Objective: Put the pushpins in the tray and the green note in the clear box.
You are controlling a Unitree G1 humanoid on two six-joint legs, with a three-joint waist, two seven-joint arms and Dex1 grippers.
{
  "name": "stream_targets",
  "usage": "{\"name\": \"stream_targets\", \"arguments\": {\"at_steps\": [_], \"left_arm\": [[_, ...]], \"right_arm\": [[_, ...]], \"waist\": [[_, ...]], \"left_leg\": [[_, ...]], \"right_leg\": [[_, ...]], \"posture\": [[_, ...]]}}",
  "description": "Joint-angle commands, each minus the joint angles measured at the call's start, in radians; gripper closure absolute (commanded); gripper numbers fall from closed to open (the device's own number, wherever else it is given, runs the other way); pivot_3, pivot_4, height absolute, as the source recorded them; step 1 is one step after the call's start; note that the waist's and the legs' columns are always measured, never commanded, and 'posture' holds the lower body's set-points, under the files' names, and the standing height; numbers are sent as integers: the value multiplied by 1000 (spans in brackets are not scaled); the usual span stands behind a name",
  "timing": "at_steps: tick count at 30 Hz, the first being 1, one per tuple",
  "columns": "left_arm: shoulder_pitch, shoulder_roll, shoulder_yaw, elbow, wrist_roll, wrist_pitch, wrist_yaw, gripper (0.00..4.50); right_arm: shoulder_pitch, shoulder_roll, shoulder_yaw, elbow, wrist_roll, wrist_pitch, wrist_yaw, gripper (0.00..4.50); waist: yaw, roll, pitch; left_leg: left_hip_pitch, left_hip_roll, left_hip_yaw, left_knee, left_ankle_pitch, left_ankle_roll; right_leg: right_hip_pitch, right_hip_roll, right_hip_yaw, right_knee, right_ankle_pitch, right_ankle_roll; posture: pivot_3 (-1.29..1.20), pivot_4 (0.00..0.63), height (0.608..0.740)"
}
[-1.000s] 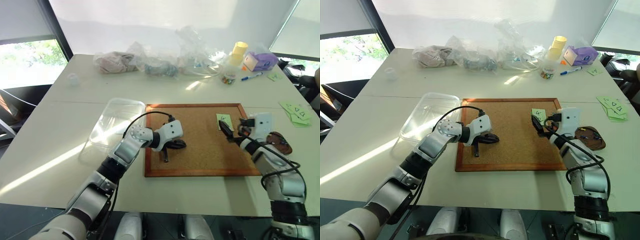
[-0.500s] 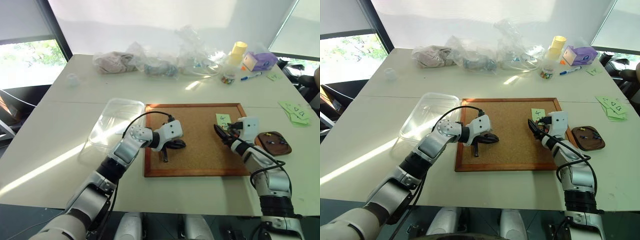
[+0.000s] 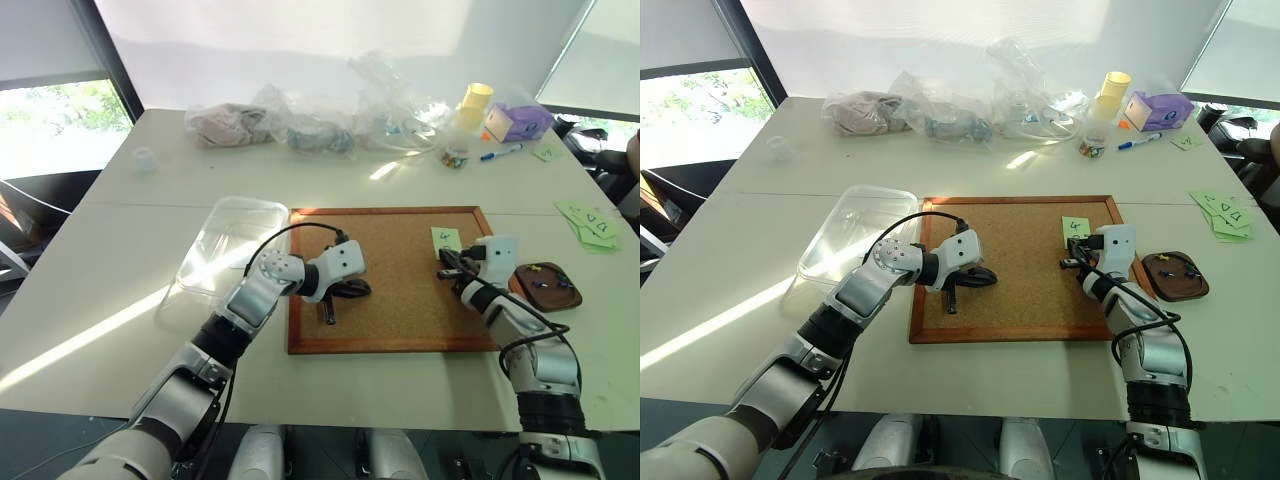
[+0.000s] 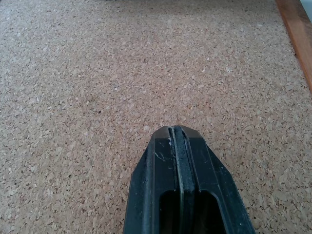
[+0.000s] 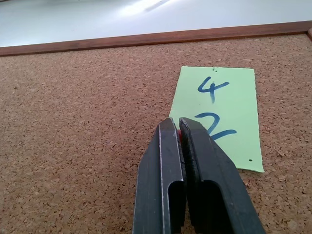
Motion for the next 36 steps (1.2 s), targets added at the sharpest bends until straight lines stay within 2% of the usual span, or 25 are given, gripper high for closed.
{"name": "stream_targets", "arguments": {"at_steps": [1, 14, 16, 20, 23, 25, 30, 31, 36], "left_arm": [[15, 5, -33, 29, 23, 21, -5, 4500], [32, 20, -31, 16, 15, 33, -16, 4500], [22, -2, 19, 0, -39, 62, -18, 4500], [-34, -68, 168, -53, -223, 239, -28, 4500], [-107, -101, 283, -78, -381, 383, -51, 3535], [-152, -118, 340, -71, -454, 448, -44, 2720], [-293, -186, 450, 64, -547, 523, 40, 203], [-330, -205, 476, 118, -555, 539, 75, 35], [-509, -299, 600, 426, -597, 566, 202, 35]], "right_arm": [[-2, -8, -34, -48, -12, -63, -9, 4467], [12, -2, -73, -130, -8, -141, -21, 4467], [21, -2, -73, -151, -6, -141, -21, 4467], [43, -10, -74, -212, -2, -127, -19, 4467], [66, -27, -76, -285, 3, -103, -14, 4500], [76, -35, -78, -329, 10, -84, -11, 4500], [96, -60, -85, -459, 28, -34, -17, 4500], [98, -63, -86, -481, 32, -25, -19, 4500], [111, -67, -75, -597, 34, 18, -31, 4500]], "waist": [[1, 0, 0], [-3, 0, 0], [-4, 0, 0], [-3, 0, 1], [-2, 0, 2], [-2, 0, 2], [-2, 0, 2], [-1, -1, 2], [1, -2, 3]], "left_leg": [[0, 0, 0, 0, 0, 0], [0, 0, 0, 0, 0, 0], [0, 0, 0, 0, 0, 0], [-2, 0, 0, 0, 0, 0], [-5, 0, 0, 0, 0, 0], [-6, -1, 0, 0, 0, 0], [-5, -2, 0, 0, 0, 0], [-5, -2, 0, 0, 0, 0], [-5, -4, 0, 0, 0, 0]], "right_leg": [[0, 0, 0, 0, 0, 0], [0, 0, 0, 0, 0, 0], [0, 0, 0, 0, 0, 0], [-3, 0, 0, 1, 0, 0], [-6, 0, 0, 1, 2, 3], [-7, 1, 0, 1, 2, 4], [-6, 1, 0, 1, 1, 5], [-6, 1, 0, 1, 1, 5], [-6, 1, 0, 0, 1, 6]], "posture": [[0, 150, 737], [0, 150, 737], [0, 150, 737], [0, 150, 737], [0, 150, 737], [0, 150, 737], [0, 150, 737], [0, 150, 737], [0, 150, 737]]}}
